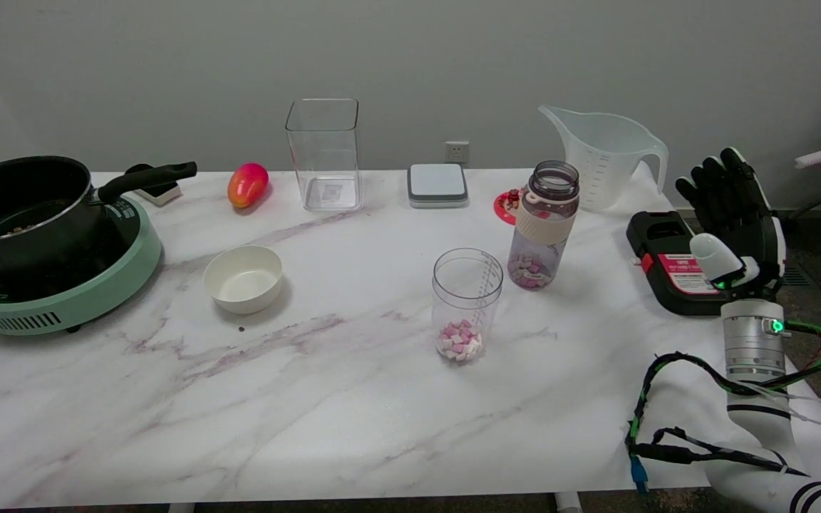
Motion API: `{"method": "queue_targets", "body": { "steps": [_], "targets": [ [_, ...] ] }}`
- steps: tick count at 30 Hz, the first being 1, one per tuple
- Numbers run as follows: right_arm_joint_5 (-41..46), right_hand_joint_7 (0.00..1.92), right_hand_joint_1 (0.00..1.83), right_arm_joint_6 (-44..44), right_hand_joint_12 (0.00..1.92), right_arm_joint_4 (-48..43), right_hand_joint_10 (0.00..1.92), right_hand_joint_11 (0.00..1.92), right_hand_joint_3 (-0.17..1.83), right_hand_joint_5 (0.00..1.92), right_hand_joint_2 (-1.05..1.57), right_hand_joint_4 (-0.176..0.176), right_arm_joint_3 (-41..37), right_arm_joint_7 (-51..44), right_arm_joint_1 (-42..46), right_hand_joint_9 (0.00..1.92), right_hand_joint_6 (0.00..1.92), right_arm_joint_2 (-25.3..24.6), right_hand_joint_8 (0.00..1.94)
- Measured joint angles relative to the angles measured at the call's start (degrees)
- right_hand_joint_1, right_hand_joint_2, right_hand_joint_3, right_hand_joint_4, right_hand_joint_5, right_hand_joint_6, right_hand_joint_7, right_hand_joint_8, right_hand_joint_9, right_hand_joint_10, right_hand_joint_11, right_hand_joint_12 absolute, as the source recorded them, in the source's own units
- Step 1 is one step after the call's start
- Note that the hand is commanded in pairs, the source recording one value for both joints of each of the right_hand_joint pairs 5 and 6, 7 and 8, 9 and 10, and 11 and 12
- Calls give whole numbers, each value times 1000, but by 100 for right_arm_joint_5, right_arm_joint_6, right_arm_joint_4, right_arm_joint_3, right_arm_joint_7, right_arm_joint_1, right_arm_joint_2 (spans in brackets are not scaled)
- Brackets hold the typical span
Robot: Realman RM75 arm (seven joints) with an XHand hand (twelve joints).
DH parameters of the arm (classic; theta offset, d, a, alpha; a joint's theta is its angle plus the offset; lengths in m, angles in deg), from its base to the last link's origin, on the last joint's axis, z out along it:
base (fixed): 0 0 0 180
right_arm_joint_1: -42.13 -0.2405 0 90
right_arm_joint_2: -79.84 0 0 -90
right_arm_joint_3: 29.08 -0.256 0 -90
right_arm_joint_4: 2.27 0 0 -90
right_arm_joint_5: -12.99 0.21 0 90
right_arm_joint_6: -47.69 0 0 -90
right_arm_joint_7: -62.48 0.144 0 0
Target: Pick up the transparent cup with candy.
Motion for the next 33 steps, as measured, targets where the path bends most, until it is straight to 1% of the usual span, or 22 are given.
{"method": "queue_targets", "body": {
  "steps": [1, 3, 5, 6, 7, 9, 10, 12, 19, 23, 25, 28, 33],
  "targets": [
    [-2, 449, 1277, -1, 578, -14, 472, 578, 1086, 411, -292, 0, 5, -8, 14, 472, 411, -2, 449],
    [-24, 469, 1298, -1, 618, -37, 495, 618, 1081, 457, -263, 0, 8, -56, 38, 495, 457, -2, 469],
    [-63, 485, 1319, 0, 639, -57, 505, 639, 1059, 487, -228, 0, 8, -167, 63, 505, 487, 0, 485],
    [-89, 507, 1340, 5, 628, -68, 507, 628, 1008, 510, -204, 0, 8, -256, 77, 507, 510, 8, 507],
    [-115, 521, 1351, 17, 611, -80, 501, 611, 1010, 519, -218, 0, 5, -368, 88, 501, 519, 17, 521],
    [-171, 531, 1372, 39, 561, -107, 471, 561, 1143, 529, -341, 0, -8, -654, 115, 471, 529, 40, 531],
    [-198, 529, 1377, 53, 548, -122, 462, 548, 1189, 523, -401, 0, -20, -843, 128, 462, 523, 51, 529],
    [-239, 520, 1378, 72, 534, -152, 454, 534, 1209, 515, -445, 0, -42, -1274, 157, 454, 515, 73, 520],
    [-287, 522, 1375, 153, 542, -258, 478, 542, 1197, 511, -461, 0, -116, -3239, 270, 478, 511, 152, 522],
    [-223, 677, 1370, 170, 562, -328, 526, 562, 1194, 528, -413, 0, -160, -4208, 336, 526, 528, 194, 677],
    [-174, 764, 1359, 167, 585, -360, 553, 585, 1170, 555, -358, 0, -175, -4516, 370, 553, 555, 208, 764],
    [-41, 818, 1350, 84, 623, -438, 577, 623, 1165, 571, -331, 0, -178, -4970, 452, 577, 571, 222, 818],
    [351, 783, 1324, -103, 675, -716, 607, 675, 1217, 635, -345, 0, -118, -5429, 617, 607, 635, 220, 783]
  ]
}}
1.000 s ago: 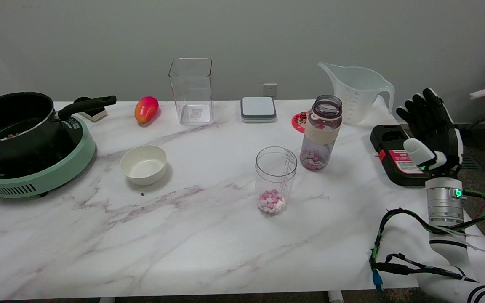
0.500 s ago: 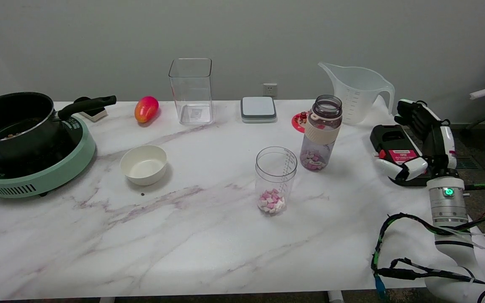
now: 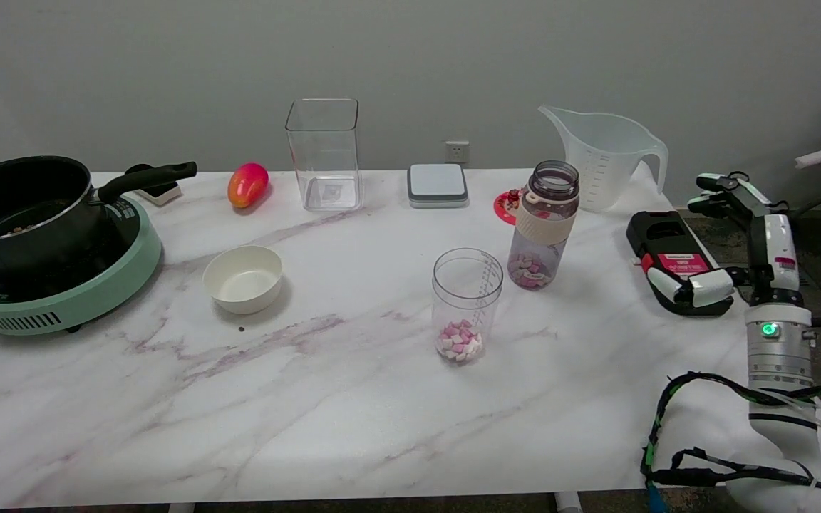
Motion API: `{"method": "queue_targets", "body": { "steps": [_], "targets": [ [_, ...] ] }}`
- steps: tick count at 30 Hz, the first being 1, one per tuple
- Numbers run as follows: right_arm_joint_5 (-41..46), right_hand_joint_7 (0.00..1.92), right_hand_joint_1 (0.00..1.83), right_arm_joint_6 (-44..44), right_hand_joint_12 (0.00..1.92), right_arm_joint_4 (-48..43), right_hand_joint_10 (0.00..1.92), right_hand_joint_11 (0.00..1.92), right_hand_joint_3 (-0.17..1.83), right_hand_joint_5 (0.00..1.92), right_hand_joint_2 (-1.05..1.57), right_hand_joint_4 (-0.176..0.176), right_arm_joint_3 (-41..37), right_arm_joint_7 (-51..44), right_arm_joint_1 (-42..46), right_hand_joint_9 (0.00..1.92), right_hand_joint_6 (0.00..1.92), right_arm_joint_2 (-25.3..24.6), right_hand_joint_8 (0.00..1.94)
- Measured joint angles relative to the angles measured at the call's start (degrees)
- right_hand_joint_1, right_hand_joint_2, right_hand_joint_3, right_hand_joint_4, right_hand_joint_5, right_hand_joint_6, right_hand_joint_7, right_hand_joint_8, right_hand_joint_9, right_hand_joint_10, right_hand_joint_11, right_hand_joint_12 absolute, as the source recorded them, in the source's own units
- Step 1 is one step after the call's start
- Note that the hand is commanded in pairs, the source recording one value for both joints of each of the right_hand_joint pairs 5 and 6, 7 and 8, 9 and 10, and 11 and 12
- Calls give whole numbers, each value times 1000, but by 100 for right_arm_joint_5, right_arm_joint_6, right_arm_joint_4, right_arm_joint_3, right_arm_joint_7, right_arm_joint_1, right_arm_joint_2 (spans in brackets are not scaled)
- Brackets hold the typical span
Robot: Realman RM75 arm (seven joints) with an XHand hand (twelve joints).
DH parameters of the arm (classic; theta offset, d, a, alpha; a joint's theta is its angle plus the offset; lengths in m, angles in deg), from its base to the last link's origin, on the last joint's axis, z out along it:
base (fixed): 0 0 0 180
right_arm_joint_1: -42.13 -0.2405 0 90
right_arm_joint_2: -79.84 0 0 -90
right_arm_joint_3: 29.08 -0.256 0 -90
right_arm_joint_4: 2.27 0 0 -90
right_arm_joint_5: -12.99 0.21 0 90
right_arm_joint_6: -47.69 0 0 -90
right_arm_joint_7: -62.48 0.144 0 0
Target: Pick up the transparent cup with candy.
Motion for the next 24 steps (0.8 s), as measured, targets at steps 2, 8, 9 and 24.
{"method": "queue_targets", "body": {
  "steps": [2, 8, 9, 24],
  "targets": [
    [173, 750, 1307, -74, 684, -215, 617, 684, 1209, 677, -327, 0, 40, -109, 79, 617, 677, -17, 750],
    [645, 681, 1263, -264, 701, -895, 627, 701, 1245, 759, -265, 0, 314, -333, 306, 627, 759, -85, 681],
    [740, 679, 1258, -306, 702, -1011, 627, 702, 1266, 750, -283, 0, 405, -361, 340, 627, 750, -102, 679],
    [1507, 401, 1038, -749, 632, -2177, 456, 632, 1001, 199, -335, 0, 1822, -143, 528, 456, 199, -494, 401]
  ]
}}
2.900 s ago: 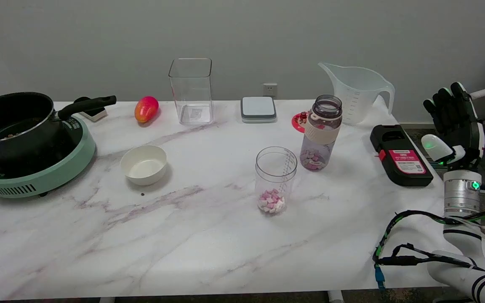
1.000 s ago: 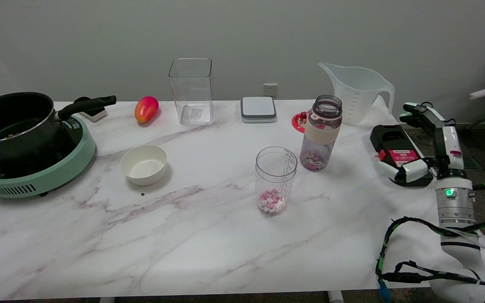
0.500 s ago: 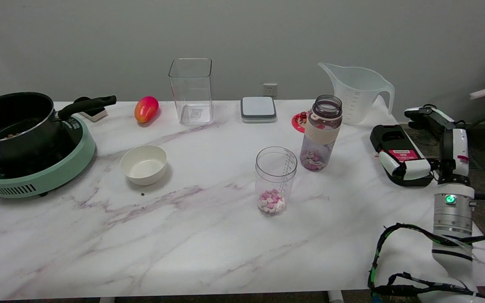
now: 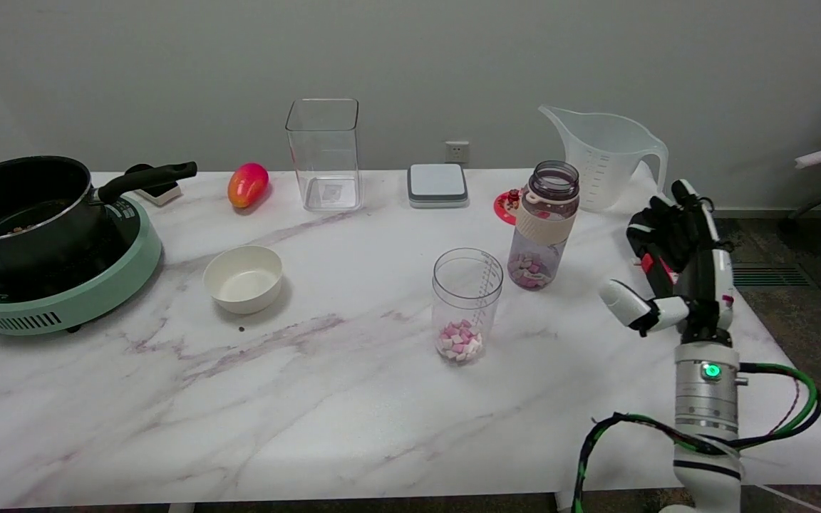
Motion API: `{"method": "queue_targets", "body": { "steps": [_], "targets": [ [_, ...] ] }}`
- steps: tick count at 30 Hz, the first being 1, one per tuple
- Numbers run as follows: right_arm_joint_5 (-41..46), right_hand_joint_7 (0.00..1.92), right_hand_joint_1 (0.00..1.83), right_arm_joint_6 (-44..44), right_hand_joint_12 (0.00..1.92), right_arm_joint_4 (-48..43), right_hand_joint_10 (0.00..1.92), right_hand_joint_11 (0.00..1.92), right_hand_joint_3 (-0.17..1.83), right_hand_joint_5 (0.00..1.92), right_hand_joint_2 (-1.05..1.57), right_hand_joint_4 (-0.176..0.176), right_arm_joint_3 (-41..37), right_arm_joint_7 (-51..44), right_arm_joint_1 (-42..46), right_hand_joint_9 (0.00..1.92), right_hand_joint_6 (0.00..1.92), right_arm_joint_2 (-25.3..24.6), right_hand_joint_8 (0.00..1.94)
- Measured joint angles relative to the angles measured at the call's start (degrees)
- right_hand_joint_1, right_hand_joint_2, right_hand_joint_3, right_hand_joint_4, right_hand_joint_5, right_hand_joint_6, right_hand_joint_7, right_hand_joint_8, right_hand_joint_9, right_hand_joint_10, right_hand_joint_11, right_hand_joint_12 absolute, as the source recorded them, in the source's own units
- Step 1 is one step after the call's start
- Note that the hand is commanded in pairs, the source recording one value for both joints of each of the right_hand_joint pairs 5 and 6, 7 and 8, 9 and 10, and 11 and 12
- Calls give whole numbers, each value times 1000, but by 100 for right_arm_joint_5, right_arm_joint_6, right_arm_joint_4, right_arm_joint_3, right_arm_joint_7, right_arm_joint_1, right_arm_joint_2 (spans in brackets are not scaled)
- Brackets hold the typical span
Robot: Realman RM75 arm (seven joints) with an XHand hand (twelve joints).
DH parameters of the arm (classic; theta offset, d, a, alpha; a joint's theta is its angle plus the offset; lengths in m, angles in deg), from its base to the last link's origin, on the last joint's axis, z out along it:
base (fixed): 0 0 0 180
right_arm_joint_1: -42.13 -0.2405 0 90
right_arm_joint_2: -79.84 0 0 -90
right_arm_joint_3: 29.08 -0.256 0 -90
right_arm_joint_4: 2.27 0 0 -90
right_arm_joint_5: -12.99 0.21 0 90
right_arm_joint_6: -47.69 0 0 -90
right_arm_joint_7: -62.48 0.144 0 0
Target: Pick up the transparent cup with candy.
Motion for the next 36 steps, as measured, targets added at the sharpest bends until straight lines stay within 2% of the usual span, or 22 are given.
{"method": "queue_targets", "body": {
  "steps": [17, 36],
  "targets": [
    [-344, 424, 977, 359, 602, -495, 476, 602, 932, 183, -238, 0, 809, 706, 108, 476, 183, -327, 424],
    [-918, 432, 1017, 963, 605, -223, 464, 605, 844, 180, -233, 0, 1063, 1707, 11, 464, 180, -401, 432]
  ]
}}
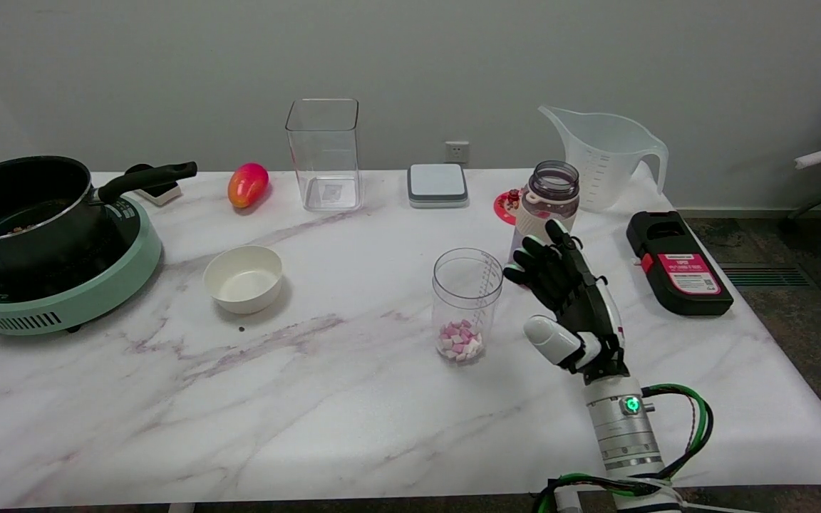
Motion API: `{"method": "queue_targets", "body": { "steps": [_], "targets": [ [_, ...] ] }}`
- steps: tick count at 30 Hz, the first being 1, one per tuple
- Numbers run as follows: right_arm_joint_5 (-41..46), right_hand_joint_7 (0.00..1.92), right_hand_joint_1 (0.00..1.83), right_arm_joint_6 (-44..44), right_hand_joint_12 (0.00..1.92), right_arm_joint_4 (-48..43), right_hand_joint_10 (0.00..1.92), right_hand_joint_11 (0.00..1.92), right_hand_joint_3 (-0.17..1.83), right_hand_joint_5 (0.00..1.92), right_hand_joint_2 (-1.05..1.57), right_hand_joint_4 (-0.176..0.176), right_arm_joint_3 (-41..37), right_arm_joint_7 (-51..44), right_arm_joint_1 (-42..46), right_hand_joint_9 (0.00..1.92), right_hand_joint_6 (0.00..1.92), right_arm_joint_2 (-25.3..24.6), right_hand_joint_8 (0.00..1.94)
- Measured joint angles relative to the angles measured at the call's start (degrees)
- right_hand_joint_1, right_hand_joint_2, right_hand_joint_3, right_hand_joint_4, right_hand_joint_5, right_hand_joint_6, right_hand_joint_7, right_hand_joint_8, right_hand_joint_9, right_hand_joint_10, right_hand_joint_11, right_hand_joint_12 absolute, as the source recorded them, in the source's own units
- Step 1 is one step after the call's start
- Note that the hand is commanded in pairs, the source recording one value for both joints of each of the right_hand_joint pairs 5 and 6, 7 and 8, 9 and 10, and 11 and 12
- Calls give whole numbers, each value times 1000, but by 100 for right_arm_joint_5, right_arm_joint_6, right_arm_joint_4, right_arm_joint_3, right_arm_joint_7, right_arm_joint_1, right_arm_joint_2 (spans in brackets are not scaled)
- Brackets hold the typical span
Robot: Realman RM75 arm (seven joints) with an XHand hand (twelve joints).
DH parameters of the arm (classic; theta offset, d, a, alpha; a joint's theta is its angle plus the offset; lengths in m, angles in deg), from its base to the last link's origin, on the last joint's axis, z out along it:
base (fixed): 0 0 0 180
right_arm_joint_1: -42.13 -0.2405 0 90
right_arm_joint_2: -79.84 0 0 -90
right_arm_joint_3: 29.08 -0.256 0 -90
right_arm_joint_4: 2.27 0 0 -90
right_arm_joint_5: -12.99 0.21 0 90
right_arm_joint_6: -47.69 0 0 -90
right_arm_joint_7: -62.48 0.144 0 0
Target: Pick up the transparent cup with candy.
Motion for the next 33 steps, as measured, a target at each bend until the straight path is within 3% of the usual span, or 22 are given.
{"method": "queue_targets", "body": {
  "steps": [12, 26, 33],
  "targets": [
    [-126, 443, 1129, 331, 602, 342, 463, 602, 1044, 187, -360, 0, 15, 349, -266, 463, 187, 56, 443],
    [-175, 440, 1199, 771, 585, 590, 460, 585, 1119, 279, -346, 0, -70, 516, -572, 460, 279, 87, 440],
    [-188, 440, 1235, 997, 574, 653, 455, 574, 1291, 272, -419, 0, -104, 552, -711, 455, 272, 93, 440]
  ]
}}
